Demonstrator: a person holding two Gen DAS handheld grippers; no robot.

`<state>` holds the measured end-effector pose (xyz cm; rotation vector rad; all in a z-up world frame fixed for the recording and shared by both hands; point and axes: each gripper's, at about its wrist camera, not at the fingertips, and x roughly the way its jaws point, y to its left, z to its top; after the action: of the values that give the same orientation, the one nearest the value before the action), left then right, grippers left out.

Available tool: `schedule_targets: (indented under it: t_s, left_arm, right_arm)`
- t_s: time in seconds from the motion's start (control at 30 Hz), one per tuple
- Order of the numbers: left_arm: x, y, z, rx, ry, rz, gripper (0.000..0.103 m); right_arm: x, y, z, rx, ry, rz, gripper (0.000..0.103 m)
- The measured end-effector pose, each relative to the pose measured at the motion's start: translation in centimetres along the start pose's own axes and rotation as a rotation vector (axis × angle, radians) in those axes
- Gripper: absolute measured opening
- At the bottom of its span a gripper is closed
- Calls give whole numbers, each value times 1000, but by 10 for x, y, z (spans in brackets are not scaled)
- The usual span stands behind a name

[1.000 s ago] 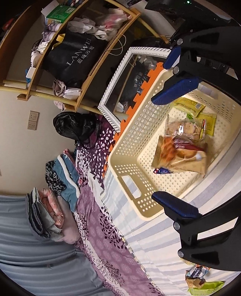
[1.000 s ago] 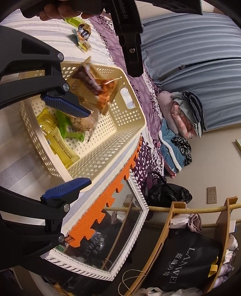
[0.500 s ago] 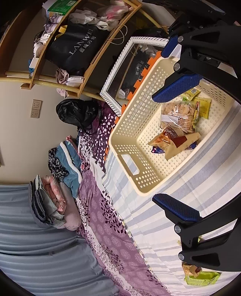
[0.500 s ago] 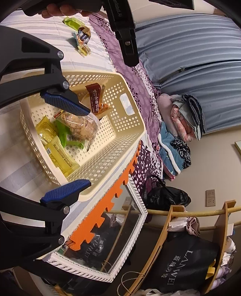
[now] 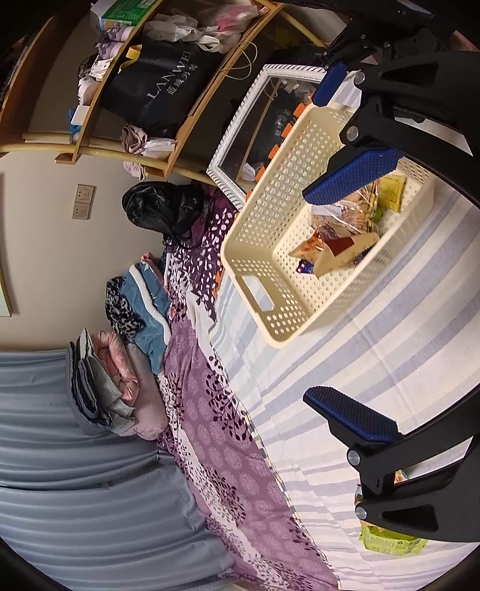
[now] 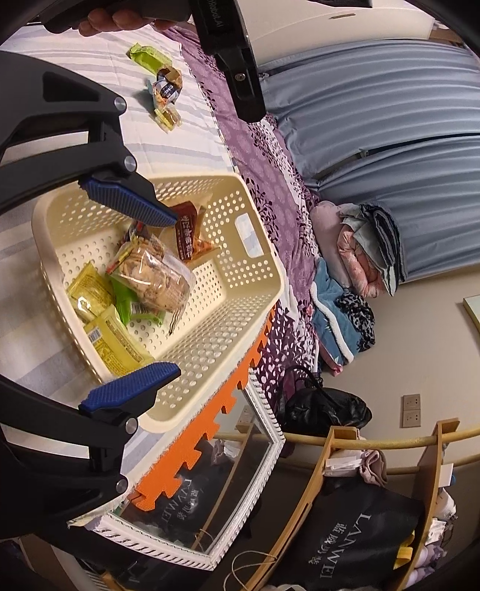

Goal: Organize snacks
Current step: 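Move both tools back from the basket to the remaining snacks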

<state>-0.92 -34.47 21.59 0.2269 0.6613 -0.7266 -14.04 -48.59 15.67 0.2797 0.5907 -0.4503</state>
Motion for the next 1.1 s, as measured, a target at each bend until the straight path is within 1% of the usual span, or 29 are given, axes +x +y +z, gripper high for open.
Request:
schedule_targets:
  t_s: [0.17,0.33,0.37,0.43,0.73,1.1]
  left_arm:
    - [-8,21,-9,-41,2,26,100]
    - [-16,51,-19,-90,8,62,100]
    - [-18,58,-21,-101,8,71,100]
    - [-23,71,-25,-120,5,84,100]
    - [-43,137,-46,-204,7,162,100]
    - [-68,226,-84,-288,32,268,100]
  right_arm:
    - [1,17,1,-21,5,32,75]
    - [2,37,2,-48,9,67,75]
    - [2,43,2,-52,11,76,76]
    - [2,51,1,-61,9,91,84]
    - [8,97,-4,-131,33,148,84]
    - [22,146,-15,-180,91,217,84]
